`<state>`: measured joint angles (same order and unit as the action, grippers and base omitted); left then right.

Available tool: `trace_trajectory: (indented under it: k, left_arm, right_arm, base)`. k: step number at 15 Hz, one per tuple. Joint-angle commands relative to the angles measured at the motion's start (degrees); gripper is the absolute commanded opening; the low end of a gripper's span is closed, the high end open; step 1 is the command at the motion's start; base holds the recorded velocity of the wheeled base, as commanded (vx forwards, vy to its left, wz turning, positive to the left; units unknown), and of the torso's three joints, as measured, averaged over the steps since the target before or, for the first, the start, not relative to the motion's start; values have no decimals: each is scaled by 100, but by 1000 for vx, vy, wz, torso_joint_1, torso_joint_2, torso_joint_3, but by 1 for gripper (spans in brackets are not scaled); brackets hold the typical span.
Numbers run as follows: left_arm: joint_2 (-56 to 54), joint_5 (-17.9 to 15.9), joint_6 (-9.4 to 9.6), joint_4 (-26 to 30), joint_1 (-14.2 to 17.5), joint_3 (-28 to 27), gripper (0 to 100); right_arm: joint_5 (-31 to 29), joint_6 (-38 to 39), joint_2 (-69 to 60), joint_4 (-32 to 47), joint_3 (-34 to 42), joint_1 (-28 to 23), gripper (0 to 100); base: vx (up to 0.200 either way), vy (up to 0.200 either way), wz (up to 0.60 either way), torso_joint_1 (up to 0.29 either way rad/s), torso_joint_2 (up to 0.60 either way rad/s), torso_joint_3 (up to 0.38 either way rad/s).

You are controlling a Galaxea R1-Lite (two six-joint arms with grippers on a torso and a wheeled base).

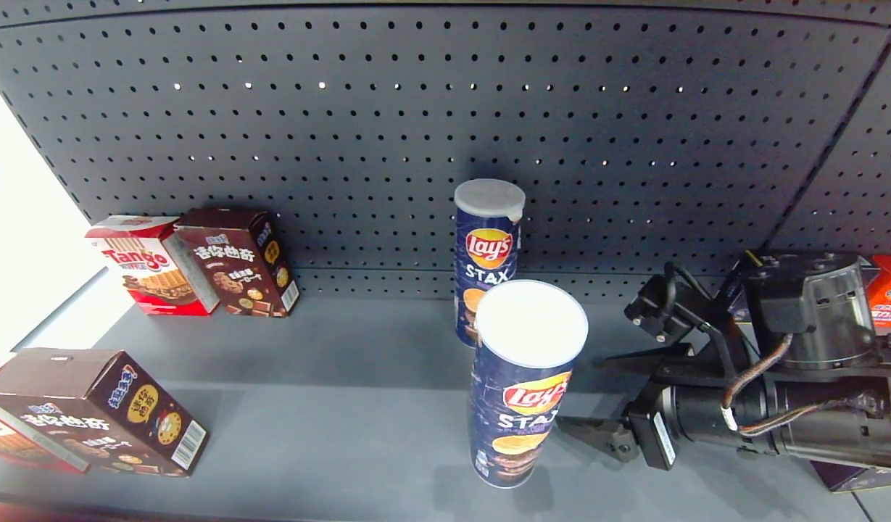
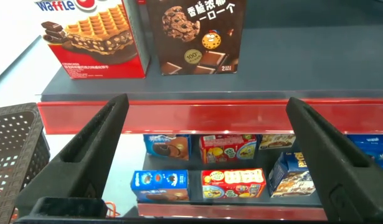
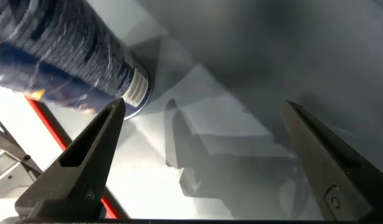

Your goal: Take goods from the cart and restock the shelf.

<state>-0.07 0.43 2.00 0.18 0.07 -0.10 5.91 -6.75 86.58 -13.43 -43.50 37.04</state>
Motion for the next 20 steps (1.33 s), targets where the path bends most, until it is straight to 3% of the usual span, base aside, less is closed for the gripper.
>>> trace_trajectory:
  k: [1,13,20]
  left_arm:
    - [7,1,2,-1,1,1,100]
    - [7,1,-7,-1,1,1,100]
    - [7,-8,-15,-1,1,1,100]
  right_arm:
    - [-20,-1,105,-1,-63,5,100]
    - [-29,-10,210,-80,-63,357,100]
    - [-38,-1,210,-80,-115,208,100]
  base:
    - [0,0,0,0,0,0]
    - [0,0,0,0,0,0]
    - [0,0,0,0,0,0]
